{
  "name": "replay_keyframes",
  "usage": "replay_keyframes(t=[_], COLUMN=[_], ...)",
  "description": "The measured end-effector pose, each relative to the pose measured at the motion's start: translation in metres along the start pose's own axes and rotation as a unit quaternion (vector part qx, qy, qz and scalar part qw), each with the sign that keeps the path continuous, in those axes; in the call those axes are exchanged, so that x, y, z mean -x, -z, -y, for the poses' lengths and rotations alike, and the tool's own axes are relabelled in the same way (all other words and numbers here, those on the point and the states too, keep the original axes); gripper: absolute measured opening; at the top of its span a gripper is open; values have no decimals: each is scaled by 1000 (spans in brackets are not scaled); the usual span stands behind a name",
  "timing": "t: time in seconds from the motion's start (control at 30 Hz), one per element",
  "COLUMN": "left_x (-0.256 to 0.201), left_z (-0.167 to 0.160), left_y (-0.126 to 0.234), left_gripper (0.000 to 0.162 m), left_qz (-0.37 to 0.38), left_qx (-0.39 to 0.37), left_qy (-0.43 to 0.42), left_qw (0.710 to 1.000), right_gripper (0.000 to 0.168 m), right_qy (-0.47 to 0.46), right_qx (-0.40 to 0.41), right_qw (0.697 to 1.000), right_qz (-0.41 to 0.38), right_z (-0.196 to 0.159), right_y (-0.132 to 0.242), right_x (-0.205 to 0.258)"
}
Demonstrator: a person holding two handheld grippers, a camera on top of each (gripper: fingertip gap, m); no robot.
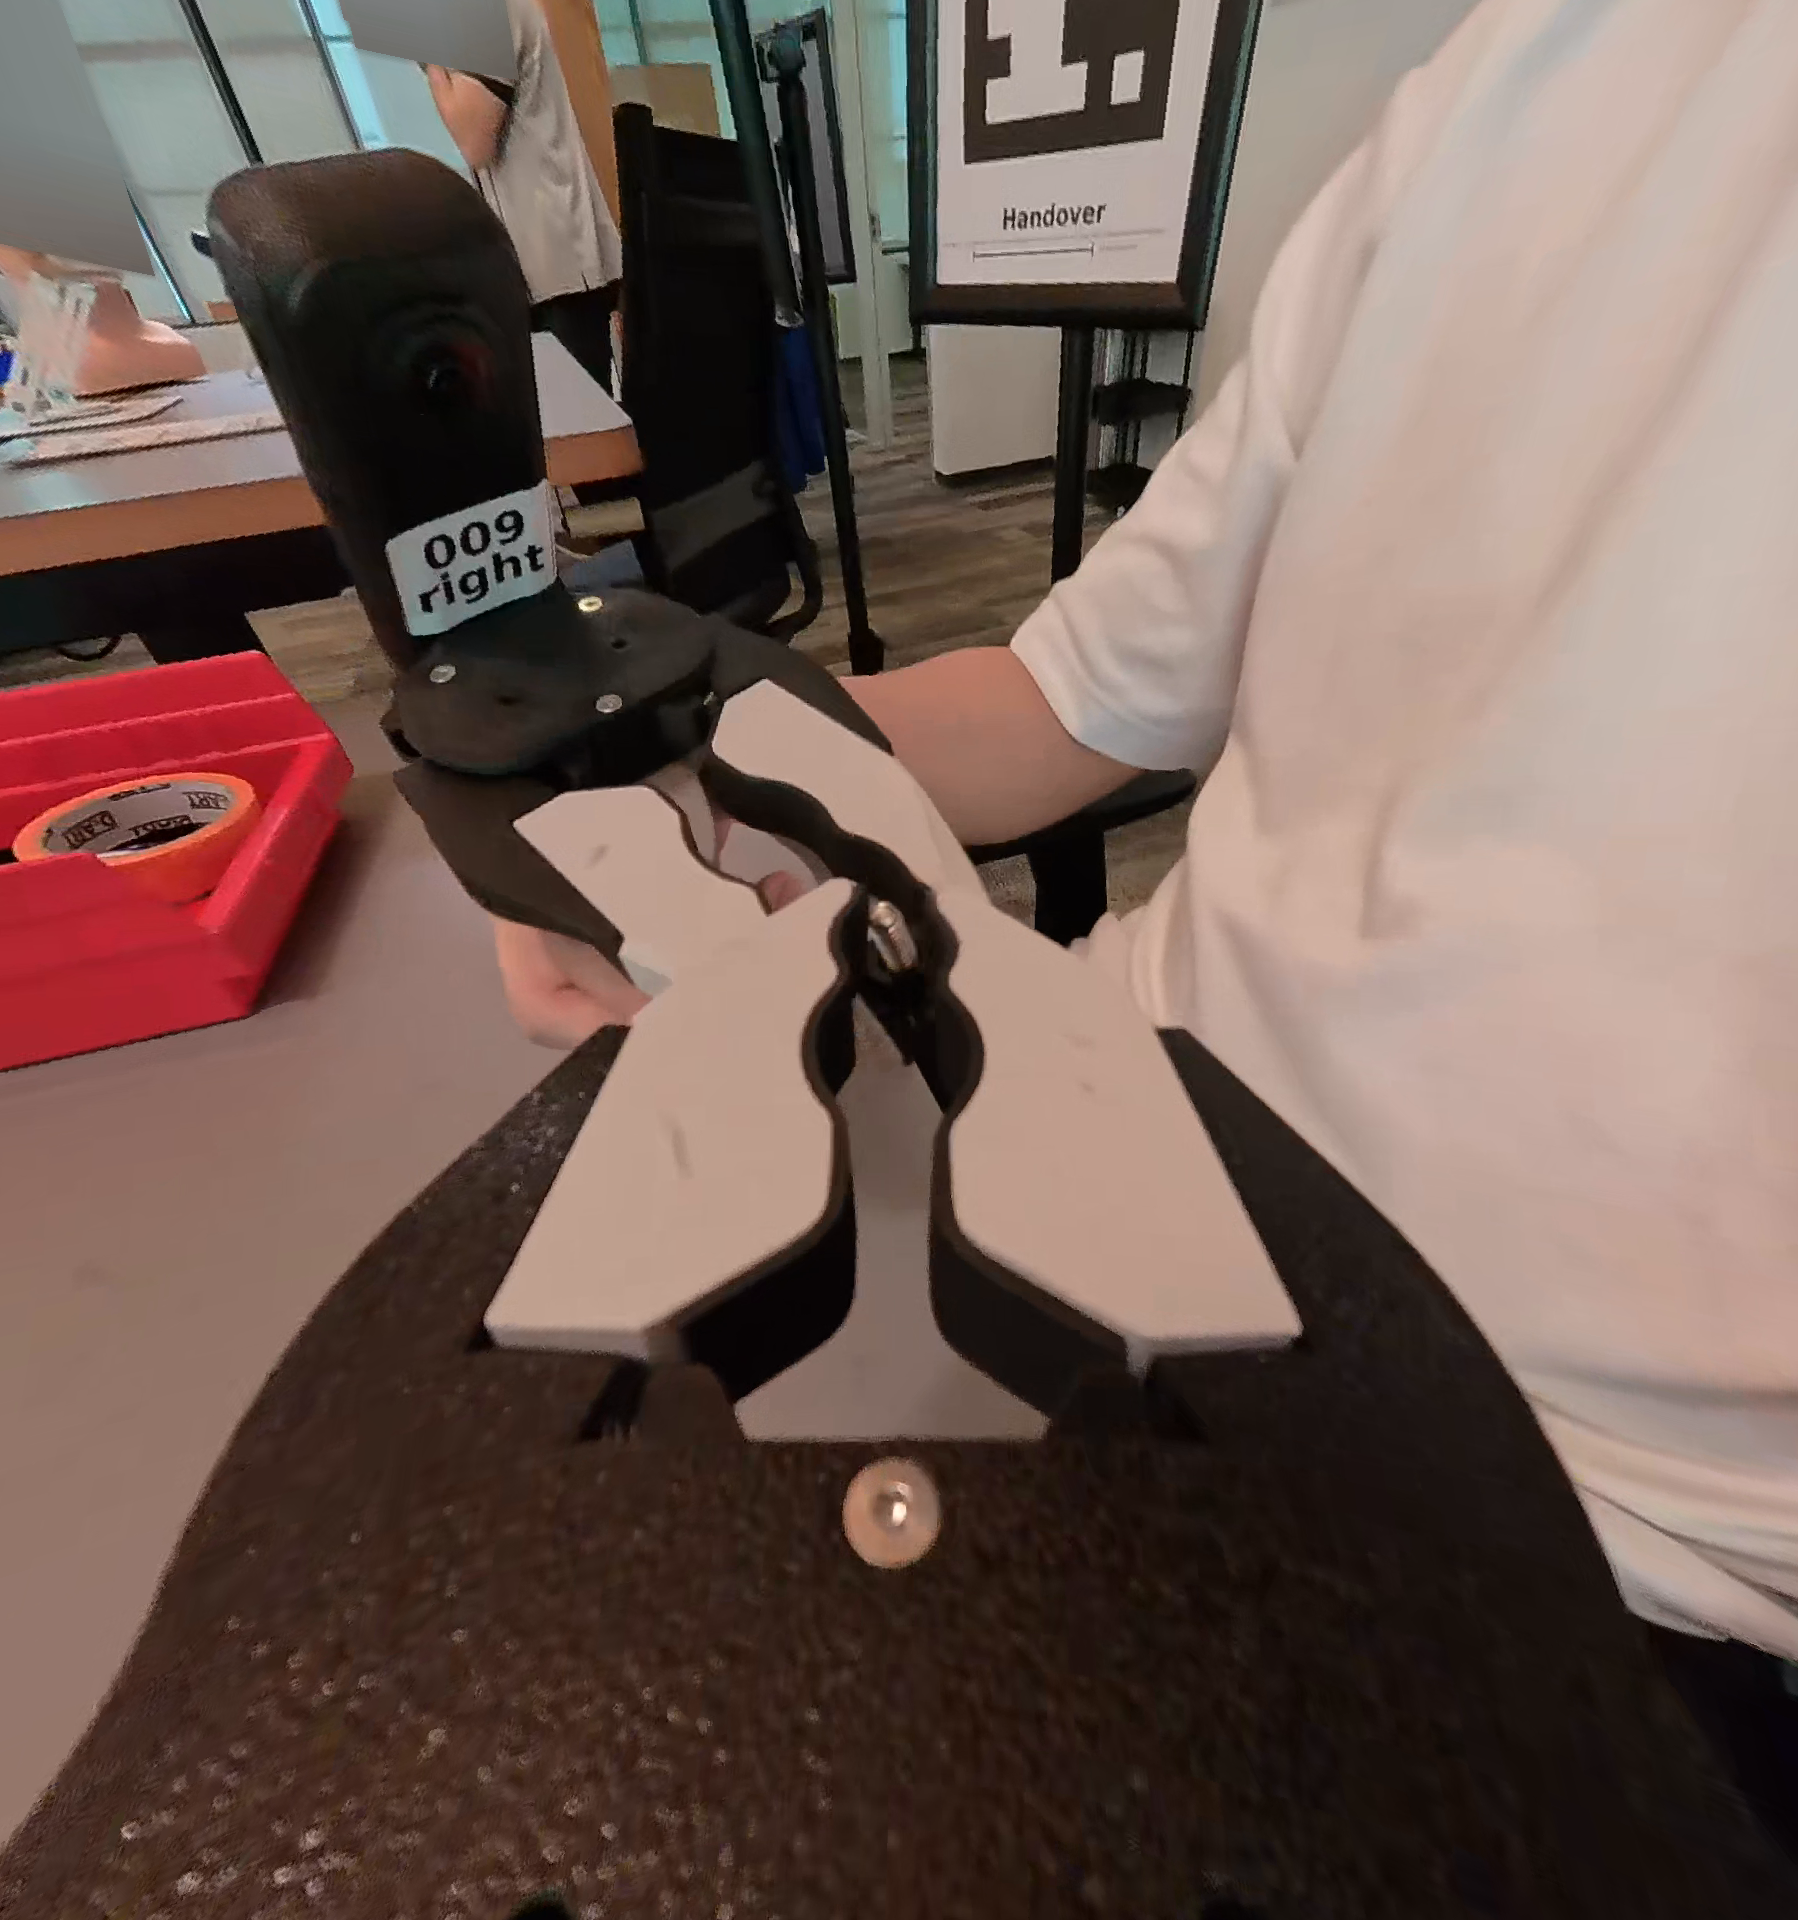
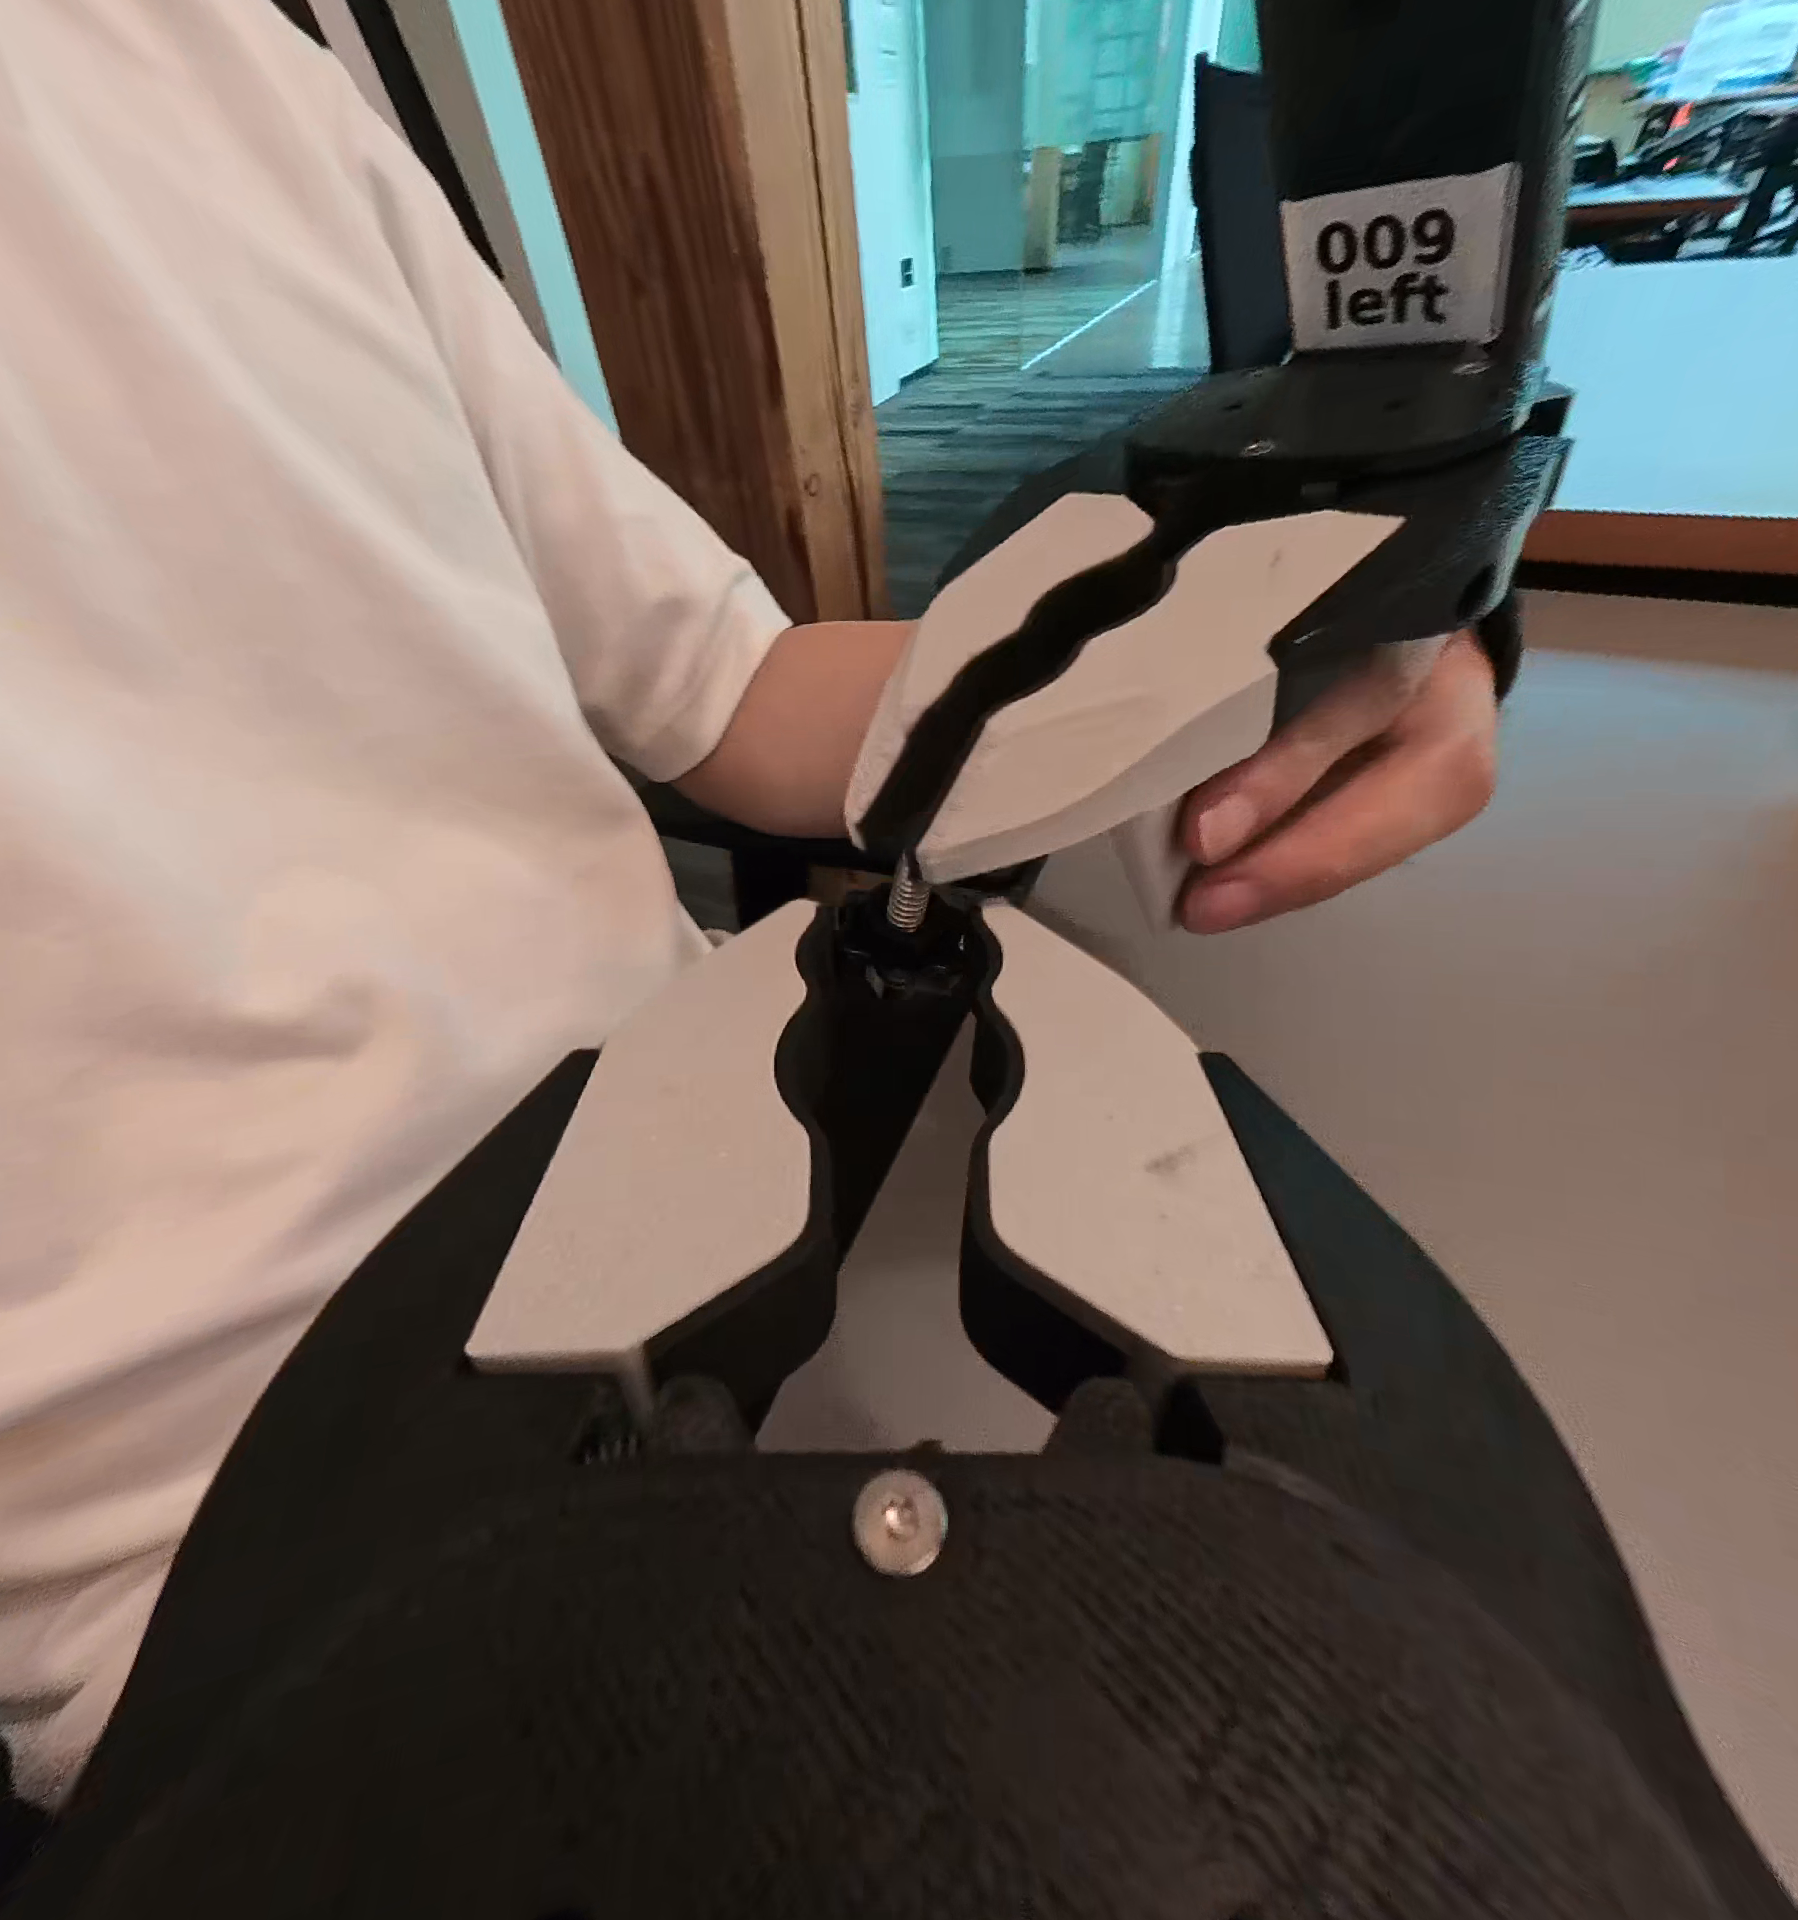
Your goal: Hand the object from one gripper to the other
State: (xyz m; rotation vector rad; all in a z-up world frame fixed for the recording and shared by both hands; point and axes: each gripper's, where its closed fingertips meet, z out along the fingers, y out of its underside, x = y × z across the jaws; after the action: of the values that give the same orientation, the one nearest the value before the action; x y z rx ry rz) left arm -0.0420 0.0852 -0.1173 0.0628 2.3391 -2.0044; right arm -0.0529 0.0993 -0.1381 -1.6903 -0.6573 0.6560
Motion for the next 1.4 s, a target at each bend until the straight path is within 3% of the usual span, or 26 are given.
replay_keyframes(t=[0.23,0.33,0.43,0.5,0.57,0.7,0.77,0.87,1.07,1.2,1.23,1.4], left_x=[7,28,60,83,96,102,102,101,106,107,108,109], left_z=[-5,-8,1,6,11,27,33,37,30,28,26,23], left_y=[2,9,25,39,47,48,46,43,36,36,36,36], left_gripper=[6,5,5,5,5,5,5,5,5,5,5,5], left_qz=[17,82,184,260,301,276,244,199,180,176,181,185], left_qx=[16,28,0,-30,-77,-205,-259,-312,-327,-333,-329,-323], left_qy=[5,15,58,111,178,288,333,387,426,436,436,434], left_qw=[1000,996,981,959,934,894,873,845,824,817,817,820], right_gripper=[24,23,28,42,45,47,46,44,34,23,16,15], right_qy=[-36,-28,14,85,170,324,377,413,495,507,505,450], right_qx=[-9,-16,-53,-56,-47,14,37,33,88,106,110,81], right_qw=[999,997,977,950,910,814,775,742,685,682,688,736], right_qz=[-2,-76,-206,-296,-375,-482,-505,-527,-527,-517,-509,-499], right_z=[0,1,16,27,38,48,50,58,58,54,52,50], right_y=[1,12,34,48,58,67,70,75,77,75,73,73], right_x=[-4,-27,-59,-74,-82,-89,-89,-86,-81,-81,-81,-81])
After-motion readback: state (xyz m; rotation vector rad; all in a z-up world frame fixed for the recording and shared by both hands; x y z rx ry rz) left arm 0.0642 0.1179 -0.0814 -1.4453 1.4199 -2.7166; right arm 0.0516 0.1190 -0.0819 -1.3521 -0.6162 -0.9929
